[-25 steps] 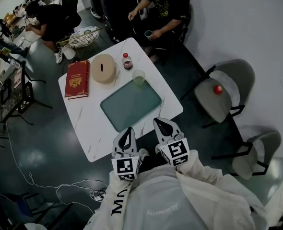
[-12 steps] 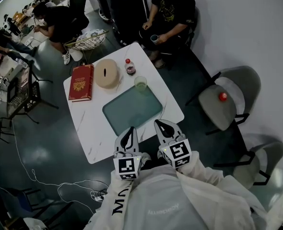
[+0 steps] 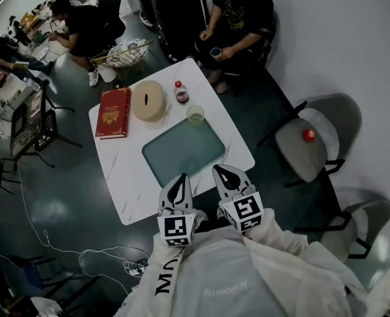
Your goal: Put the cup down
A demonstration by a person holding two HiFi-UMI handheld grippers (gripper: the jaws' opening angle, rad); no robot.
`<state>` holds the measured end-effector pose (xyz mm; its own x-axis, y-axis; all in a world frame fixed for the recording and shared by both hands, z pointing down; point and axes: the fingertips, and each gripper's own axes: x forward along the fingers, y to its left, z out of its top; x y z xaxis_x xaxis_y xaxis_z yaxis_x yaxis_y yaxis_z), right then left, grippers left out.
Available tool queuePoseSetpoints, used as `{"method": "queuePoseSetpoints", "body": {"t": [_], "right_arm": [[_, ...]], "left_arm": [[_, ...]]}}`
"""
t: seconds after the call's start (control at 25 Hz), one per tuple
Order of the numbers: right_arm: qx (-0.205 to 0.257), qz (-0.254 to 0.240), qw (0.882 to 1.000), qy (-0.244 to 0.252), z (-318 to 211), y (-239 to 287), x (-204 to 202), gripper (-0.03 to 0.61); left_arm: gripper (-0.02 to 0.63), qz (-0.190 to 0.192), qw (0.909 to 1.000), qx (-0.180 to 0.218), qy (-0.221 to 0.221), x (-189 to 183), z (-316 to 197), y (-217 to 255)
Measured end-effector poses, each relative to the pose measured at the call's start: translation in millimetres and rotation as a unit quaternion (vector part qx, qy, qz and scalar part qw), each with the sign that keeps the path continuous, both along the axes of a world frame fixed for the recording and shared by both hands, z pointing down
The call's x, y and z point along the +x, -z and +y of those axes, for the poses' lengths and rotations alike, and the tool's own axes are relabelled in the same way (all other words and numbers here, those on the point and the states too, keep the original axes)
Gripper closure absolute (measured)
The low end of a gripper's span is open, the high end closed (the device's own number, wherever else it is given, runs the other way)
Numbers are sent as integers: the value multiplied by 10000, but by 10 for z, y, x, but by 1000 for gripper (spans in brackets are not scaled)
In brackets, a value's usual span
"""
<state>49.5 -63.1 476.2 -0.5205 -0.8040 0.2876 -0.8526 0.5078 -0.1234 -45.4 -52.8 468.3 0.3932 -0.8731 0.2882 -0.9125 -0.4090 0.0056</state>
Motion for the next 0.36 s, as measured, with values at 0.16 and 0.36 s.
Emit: {"method": "queuePoseSetpoints", "body": {"t": [0.16, 0.36], "right_arm": [[-26, -6, 10000, -18, -42, -11, -3, 574], [-56, 4, 10000, -36, -38, -34, -29, 574]], "left_arm": [[601, 7, 10000, -21, 13, -19, -36, -12], [601, 12, 10000, -35, 2, -48, -35, -35]]}}
